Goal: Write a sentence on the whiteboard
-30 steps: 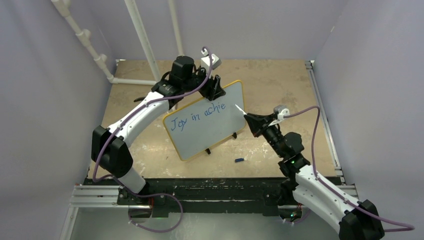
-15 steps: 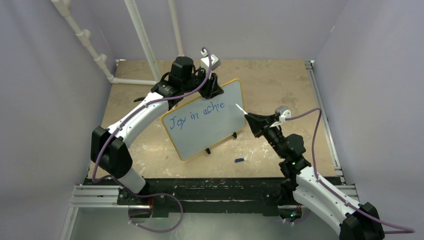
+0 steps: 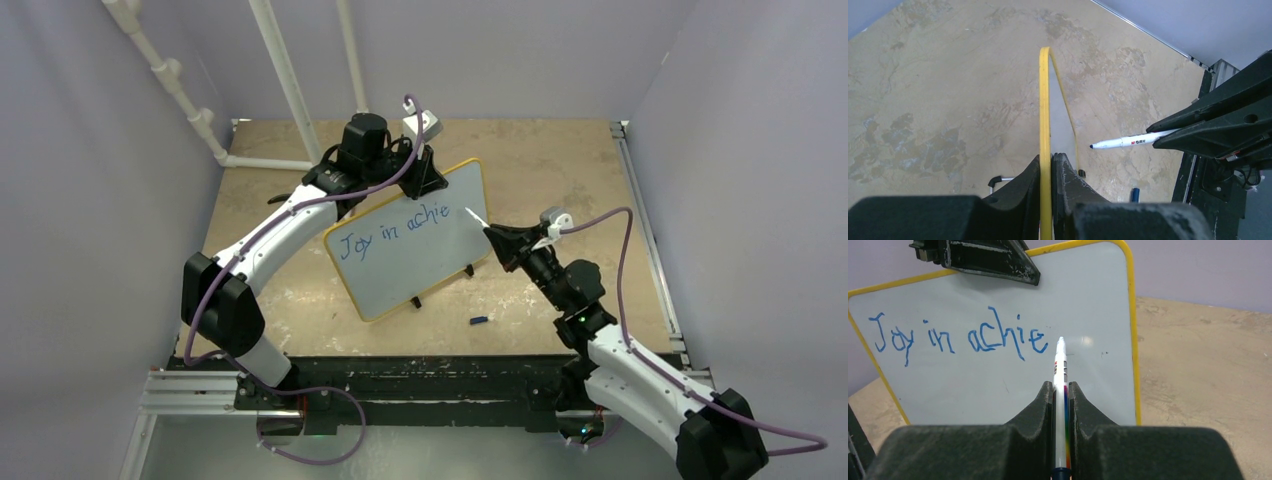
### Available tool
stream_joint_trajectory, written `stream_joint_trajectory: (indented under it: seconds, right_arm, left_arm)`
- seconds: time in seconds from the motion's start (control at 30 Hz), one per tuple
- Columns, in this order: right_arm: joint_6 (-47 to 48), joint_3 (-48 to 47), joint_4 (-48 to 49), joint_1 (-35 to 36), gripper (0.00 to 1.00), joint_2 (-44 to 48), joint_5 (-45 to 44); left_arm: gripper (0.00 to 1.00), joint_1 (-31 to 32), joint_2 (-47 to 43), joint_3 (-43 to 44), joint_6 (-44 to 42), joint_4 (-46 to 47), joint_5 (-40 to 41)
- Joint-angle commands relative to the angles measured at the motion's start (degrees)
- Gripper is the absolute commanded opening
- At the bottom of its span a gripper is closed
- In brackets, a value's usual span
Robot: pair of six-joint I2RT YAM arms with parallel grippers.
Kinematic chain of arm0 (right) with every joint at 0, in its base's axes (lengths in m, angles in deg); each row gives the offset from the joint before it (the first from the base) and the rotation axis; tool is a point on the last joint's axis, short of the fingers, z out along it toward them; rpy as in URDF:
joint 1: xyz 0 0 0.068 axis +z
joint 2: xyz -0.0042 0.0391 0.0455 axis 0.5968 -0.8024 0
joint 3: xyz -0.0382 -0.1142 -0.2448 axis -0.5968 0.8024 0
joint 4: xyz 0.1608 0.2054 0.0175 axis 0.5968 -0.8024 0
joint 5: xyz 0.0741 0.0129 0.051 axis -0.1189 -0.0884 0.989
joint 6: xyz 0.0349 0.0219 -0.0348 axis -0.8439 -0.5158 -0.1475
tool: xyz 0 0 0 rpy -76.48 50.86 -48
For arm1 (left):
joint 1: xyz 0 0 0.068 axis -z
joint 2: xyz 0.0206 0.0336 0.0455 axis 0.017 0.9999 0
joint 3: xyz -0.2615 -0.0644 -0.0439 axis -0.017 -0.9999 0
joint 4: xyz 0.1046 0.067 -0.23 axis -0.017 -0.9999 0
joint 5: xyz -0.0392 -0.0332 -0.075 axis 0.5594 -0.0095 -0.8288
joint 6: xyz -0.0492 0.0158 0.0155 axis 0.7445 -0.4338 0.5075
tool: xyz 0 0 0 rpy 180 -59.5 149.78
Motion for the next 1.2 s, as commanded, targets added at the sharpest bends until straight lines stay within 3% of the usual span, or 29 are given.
stream_joint_trajectory:
  seconds: [0.0,0.47,1.17]
  right_arm:
    - [1.6,-4.7,1.1,0.0,0.0,-2.3,0.4]
    - [3.4,-8.5,1.9,1.5,0.0,-7.6,1.6]
    - [4.9,-10.4,0.2,4.5,0.0,-11.3,-3.5]
  left_arm:
    - [0.0,-0.4,-0.5,-1.2,-1.8,0.4,0.6]
    - [0.0,-0.5,-0.2,-1.3,-2.0,0.3,0.5]
    - [0.0,-0.4,-0.2,-0.9,-2.1,0.0,0.4]
